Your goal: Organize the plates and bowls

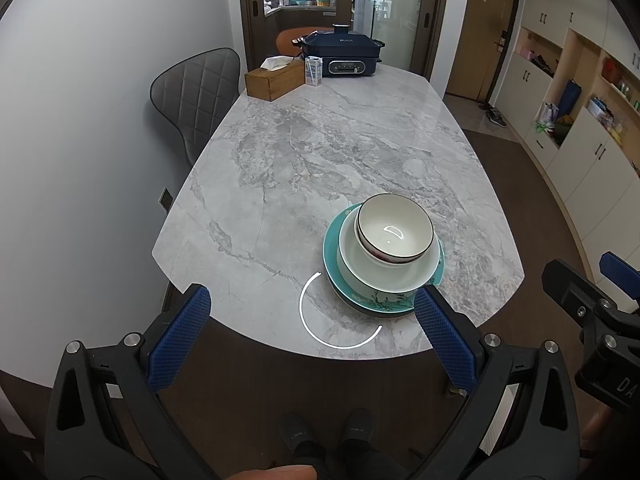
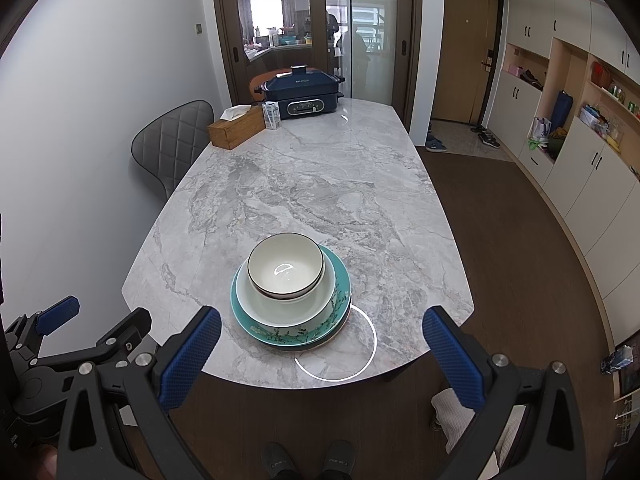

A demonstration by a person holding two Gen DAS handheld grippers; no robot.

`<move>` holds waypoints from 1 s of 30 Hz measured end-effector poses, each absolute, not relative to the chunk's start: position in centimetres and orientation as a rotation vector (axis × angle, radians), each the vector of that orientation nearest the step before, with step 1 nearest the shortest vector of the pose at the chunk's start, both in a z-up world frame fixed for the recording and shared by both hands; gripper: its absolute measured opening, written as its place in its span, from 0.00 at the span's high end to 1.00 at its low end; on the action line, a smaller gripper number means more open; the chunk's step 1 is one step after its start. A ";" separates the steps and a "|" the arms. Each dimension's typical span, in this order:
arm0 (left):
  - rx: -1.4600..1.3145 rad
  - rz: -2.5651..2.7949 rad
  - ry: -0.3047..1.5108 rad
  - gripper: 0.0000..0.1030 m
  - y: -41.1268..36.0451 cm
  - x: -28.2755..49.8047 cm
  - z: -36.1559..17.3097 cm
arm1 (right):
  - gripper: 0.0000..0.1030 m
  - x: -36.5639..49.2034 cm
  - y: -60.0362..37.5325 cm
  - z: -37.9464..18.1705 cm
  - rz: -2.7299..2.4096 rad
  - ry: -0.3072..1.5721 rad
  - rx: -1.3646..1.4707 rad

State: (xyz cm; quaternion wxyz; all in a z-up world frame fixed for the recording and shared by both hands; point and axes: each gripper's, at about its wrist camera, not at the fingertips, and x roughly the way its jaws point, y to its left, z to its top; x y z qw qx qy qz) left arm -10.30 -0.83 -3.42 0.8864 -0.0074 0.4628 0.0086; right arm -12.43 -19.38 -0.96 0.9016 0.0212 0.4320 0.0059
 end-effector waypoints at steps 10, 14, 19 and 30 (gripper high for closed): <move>-0.013 0.021 0.960 0.01 -1.1 -10.3 -3.4 | 0.00 -12.4 -19.5 -1.0 0.015 0.893 0.042; -0.015 0.020 0.960 0.01 -1.0 -10.3 -3.4 | 0.00 -12.4 -19.6 -1.0 0.015 0.894 0.042; -0.016 0.021 0.961 0.01 -1.0 -10.4 -3.5 | 0.00 -12.4 -19.5 -1.0 0.015 0.893 0.043; -0.016 0.024 0.961 0.01 -1.2 -10.4 -3.7 | 0.00 -12.5 -19.5 -1.0 0.015 0.894 0.042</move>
